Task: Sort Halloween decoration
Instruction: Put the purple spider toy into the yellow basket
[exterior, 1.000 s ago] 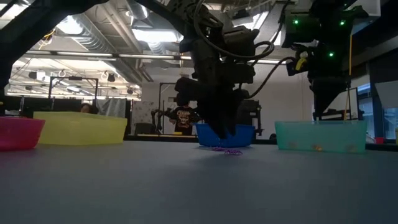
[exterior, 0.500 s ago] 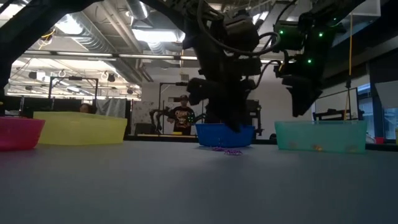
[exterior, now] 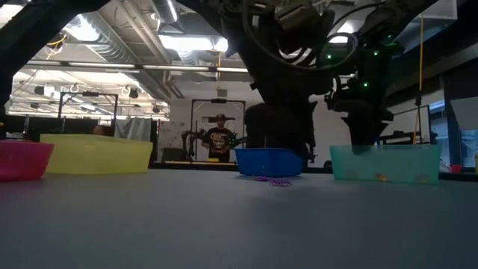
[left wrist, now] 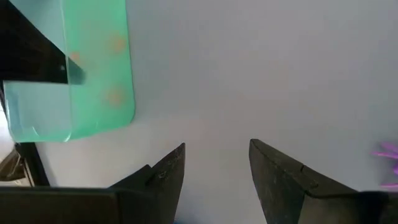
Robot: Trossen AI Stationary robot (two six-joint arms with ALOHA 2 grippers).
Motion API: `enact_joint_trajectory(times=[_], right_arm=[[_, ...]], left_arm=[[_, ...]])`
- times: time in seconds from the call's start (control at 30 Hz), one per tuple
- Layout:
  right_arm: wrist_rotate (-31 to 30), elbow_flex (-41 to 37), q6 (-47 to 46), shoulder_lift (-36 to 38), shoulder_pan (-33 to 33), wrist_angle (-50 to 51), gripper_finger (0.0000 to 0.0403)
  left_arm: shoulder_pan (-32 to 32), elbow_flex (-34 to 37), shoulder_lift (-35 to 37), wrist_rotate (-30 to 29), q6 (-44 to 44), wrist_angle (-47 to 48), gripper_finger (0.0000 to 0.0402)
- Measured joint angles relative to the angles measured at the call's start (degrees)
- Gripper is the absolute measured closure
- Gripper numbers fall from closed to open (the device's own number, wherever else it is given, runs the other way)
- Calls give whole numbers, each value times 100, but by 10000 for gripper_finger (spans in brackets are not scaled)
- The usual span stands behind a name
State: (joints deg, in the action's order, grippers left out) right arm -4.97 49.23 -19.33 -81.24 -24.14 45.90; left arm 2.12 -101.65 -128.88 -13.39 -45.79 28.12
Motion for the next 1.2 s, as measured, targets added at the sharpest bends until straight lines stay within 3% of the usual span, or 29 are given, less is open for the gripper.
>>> enact_joint_trajectory(times=[0.33, 0.57, 0.87, 0.93, 1.2], right_arm=[[-167, 239, 162, 19, 11, -26, 203], [-542, 472, 50, 15, 11, -536, 203], [-964, 511, 46, 14, 16, 37, 203], [-727, 516, 156, 6, 13, 99, 203], [1357, 522, 313, 1, 11, 241, 203]], left_arm=[[-5, -22, 24, -78, 47, 891, 237], [-42, -42, 50, -110, -103, 583, 237], [-52, -39, 50, 48, 102, 775, 237], [-62, -39, 50, 69, 82, 716, 237], [-75, -31, 42, 114, 13, 399, 237]])
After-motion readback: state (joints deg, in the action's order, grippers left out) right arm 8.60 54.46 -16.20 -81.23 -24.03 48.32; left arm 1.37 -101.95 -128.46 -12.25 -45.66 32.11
